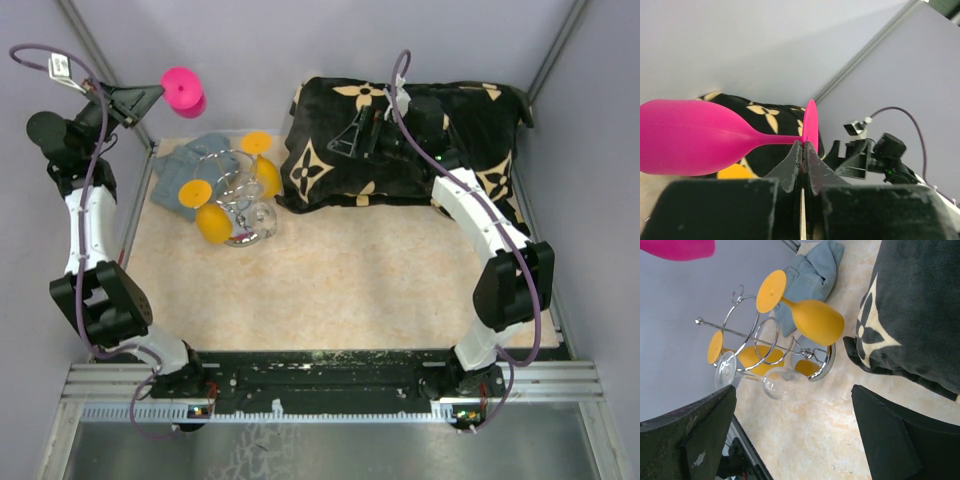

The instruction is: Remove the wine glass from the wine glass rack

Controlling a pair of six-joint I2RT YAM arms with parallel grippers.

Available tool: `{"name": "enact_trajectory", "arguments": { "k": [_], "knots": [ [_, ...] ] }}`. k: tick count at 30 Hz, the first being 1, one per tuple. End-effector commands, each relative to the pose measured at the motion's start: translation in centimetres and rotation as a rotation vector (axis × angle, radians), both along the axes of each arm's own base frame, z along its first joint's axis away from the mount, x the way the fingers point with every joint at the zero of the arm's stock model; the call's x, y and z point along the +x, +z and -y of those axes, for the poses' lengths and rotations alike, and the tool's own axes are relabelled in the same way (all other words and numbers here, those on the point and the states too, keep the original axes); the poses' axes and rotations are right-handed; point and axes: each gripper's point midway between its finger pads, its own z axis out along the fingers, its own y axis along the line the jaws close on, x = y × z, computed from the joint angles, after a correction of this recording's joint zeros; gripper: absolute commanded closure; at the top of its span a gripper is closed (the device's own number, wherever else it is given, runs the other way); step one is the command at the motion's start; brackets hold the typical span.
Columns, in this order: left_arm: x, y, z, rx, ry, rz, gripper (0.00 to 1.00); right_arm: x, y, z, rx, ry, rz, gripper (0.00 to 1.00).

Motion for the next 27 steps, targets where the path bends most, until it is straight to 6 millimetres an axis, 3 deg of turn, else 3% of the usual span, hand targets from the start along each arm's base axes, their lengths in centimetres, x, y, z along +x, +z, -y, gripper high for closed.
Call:
{"name": "enact_trajectory", "arguments": {
  "k": [1,6,11,20,27],
  "knots": [
    [-4.5,5.0,4.1,0.033,-0.124,0.147,1.0,-0.2,4.0,0.5,-0.012,-0.002,0.123,0.02],
    [-7.5,5.9,8.6,0.104,-0.224,0.223,1.0,0.3,5.0,1.9,-0.043,-0.035,0.148,0.02],
    [-9.8,4.8,13.2,0.308,-0.287,0.34,1.0,0.5,7.0,4.9,-0.06,-0.093,0.173,0.02],
    [-12.1,1.1,19.0,0.568,-0.377,0.484,1.0,0.0,10.6,11.0,-0.115,-0.203,0.227,0.02],
    [-14.8,-3.0,24.8,0.758,-0.467,0.609,1.0,-1.4,12.4,13.5,-0.142,-0.234,0.25,0.02]
  ]
}}
